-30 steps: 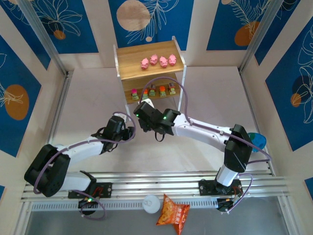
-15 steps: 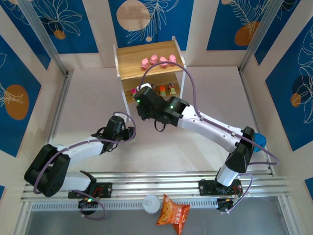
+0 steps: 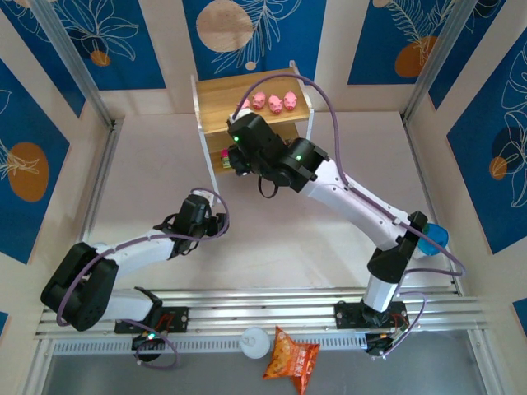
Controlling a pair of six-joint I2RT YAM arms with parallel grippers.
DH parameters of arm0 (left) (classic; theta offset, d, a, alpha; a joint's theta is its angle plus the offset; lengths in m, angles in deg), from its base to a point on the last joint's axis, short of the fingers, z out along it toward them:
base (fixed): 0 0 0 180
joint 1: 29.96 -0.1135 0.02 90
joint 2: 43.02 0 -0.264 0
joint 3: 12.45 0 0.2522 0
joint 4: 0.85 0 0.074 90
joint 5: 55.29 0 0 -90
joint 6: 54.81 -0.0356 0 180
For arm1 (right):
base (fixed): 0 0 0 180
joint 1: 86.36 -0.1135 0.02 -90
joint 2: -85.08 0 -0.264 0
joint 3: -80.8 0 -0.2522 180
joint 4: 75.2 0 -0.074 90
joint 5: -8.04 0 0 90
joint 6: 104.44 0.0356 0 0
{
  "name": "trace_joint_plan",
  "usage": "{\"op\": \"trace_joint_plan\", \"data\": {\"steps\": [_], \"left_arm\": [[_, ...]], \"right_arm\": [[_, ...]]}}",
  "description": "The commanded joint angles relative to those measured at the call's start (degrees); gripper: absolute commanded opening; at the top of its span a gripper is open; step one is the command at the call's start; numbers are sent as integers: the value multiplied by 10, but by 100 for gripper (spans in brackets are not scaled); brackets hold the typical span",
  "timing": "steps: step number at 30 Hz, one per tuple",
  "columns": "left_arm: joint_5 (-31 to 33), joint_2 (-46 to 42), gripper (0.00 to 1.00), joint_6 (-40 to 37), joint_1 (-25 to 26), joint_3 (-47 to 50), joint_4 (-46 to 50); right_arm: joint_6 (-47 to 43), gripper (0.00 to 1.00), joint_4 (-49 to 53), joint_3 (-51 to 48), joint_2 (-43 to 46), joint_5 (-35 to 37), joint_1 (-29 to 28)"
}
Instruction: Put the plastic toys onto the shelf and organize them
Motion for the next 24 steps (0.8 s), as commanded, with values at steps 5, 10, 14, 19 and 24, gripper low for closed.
{"op": "trace_joint_plan", "data": {"steps": [5,10,14,19,24], "left_arm": [[-16,11,64,8,-6,-4,-15],[-13,16,64,9,-6,-4,-18],[-18,21,64,11,-6,-6,-21],[-20,22,64,11,-6,-7,-22],[-20,23,64,12,-6,-8,-22]], "right_arm": [[-46,23,35,129,-65,-8,23],[-66,24,69,247,-132,-16,34],[-78,24,94,337,-185,-23,45],[-84,25,89,382,-220,-38,62],[-93,25,64,382,-232,-49,69]]}}
